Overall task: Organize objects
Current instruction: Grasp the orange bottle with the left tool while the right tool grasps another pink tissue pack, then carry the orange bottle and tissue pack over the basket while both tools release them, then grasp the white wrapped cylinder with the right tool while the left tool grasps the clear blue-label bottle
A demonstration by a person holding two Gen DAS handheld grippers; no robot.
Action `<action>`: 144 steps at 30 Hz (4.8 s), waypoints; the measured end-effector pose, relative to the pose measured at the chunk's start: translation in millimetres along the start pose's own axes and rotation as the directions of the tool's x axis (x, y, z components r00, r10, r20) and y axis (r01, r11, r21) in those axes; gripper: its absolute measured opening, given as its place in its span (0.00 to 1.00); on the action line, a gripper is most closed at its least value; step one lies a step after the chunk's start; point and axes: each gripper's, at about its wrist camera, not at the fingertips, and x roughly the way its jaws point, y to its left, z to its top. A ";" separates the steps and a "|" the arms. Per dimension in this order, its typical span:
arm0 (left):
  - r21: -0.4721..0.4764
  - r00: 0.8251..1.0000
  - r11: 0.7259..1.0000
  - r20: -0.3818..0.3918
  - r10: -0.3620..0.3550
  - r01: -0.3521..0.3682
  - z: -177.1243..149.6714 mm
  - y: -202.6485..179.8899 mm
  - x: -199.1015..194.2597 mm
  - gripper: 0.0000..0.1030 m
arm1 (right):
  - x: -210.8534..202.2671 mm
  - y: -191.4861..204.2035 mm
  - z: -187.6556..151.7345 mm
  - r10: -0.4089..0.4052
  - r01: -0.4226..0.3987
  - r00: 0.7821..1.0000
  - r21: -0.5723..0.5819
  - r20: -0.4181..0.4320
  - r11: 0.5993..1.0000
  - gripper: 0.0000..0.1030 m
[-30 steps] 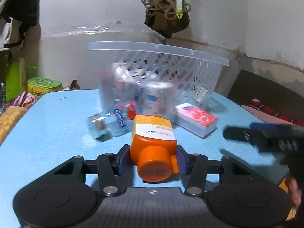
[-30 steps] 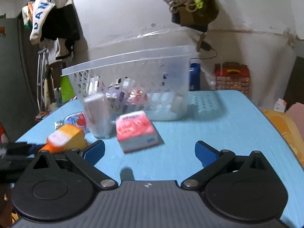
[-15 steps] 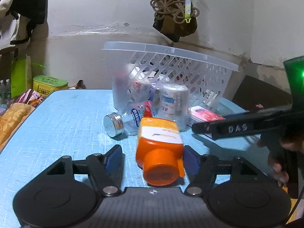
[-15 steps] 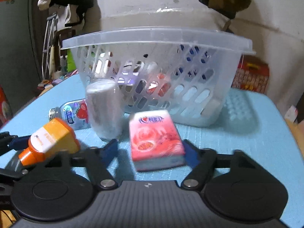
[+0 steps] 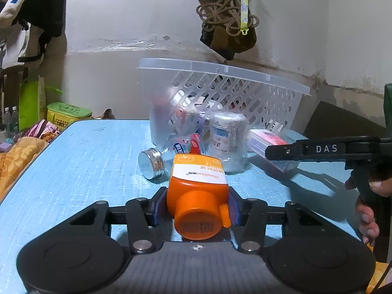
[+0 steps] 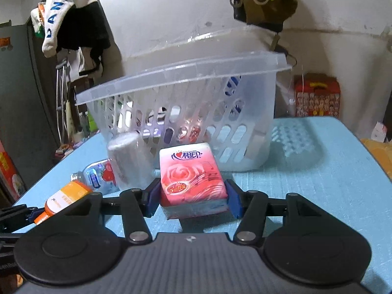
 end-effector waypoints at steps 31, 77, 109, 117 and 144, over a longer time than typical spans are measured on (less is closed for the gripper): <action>-0.032 0.994 0.997 0.089 -0.066 0.069 18.5 -3.6 -39.9 0.52 | -75.9 3.4 1.0 0.035 -0.031 0.991 -0.036 0.131 0.999 0.57; 0.014 0.999 0.999 0.039 0.034 -0.035 115.7 11.3 22.7 0.98 | -15.7 11.4 44.0 0.071 -0.073 0.996 0.040 0.046 0.997 1.00; 0.142 0.971 0.989 -0.233 0.059 -0.025 65.2 -2.0 84.7 0.82 | 0.0 -7.3 -3.4 0.027 -0.027 1.000 0.003 0.003 1.000 0.51; 0.109 0.979 0.994 -0.203 0.018 0.005 64.8 0.1 74.9 0.59 | -4.2 -8.9 -7.1 0.041 -0.041 0.999 0.002 0.025 0.999 0.50; 0.169 0.986 0.980 -0.145 -0.077 0.102 65.3 -12.4 63.3 0.42 | -6.5 -7.7 -8.6 0.021 -0.021 0.998 0.007 0.061 1.000 0.50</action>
